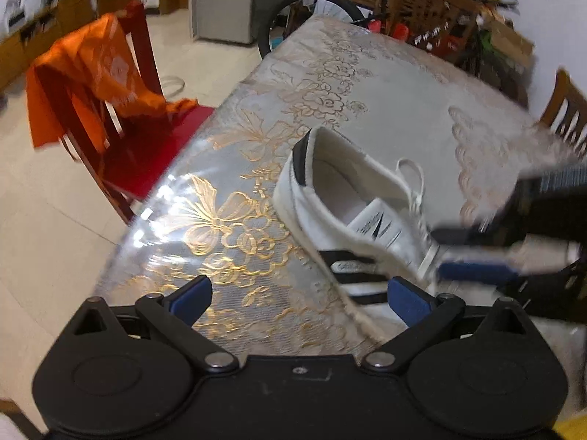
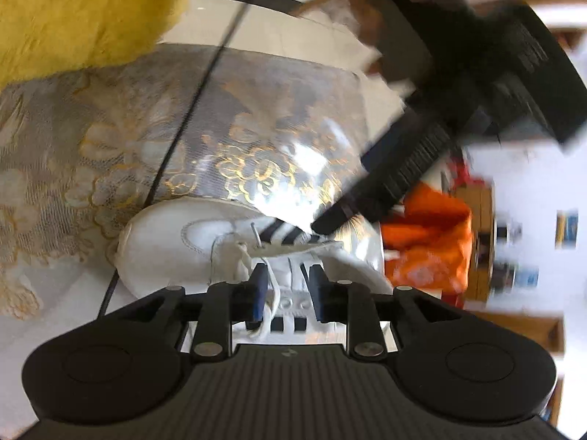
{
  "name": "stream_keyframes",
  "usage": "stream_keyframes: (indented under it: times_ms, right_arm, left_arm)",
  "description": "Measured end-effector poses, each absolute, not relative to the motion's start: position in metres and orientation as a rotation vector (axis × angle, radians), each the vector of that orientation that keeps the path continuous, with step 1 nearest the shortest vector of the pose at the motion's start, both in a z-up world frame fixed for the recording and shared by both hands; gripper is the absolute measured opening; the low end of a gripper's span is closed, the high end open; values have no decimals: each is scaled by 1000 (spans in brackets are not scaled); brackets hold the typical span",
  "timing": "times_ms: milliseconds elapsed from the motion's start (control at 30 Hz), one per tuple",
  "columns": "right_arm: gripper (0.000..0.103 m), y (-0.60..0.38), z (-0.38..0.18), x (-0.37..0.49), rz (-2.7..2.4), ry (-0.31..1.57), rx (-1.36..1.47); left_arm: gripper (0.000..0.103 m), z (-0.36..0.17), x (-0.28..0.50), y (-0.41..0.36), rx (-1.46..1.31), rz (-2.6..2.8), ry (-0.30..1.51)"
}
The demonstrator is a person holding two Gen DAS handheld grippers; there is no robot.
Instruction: Lace up shoes with both hands
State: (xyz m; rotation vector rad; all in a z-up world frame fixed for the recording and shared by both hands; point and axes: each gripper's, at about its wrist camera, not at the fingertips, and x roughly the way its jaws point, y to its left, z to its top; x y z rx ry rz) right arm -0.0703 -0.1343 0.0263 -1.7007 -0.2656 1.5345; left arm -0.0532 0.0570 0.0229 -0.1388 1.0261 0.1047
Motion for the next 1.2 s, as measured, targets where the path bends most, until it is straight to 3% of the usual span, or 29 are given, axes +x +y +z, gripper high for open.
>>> stream_keyframes:
  times_ms: [167, 233, 433, 533, 700, 900, 1200]
  right_arm:
    - [27, -132, 53, -56, 1364, 156, -1296]
    - [31, -134, 61, -49, 1287, 375, -1029]
    - [32, -144, 53, -45, 1024, 882, -248]
    - [31, -139, 42, -57, 869, 940, -58]
    - [29, -110, 41, -73, 657, 919, -54]
    - [15, -75, 31, -84, 414, 914, -22]
    - [15, -59, 20, -80, 197, 892, 75]
  left_arm:
    - [102, 18, -72, 57, -112, 157, 1058]
    - [102, 16, -79, 61, -137, 193, 1064]
    - [102, 11, -81, 78, -149, 198, 1097]
    - [102, 8, -71, 83, -106, 129, 1101]
    - [102, -1, -46, 92, 0, -59, 1117]
    - [102, -10, -25, 109, 85, -252, 1120]
    - [102, -12, -17, 110, 144, -418, 1107]
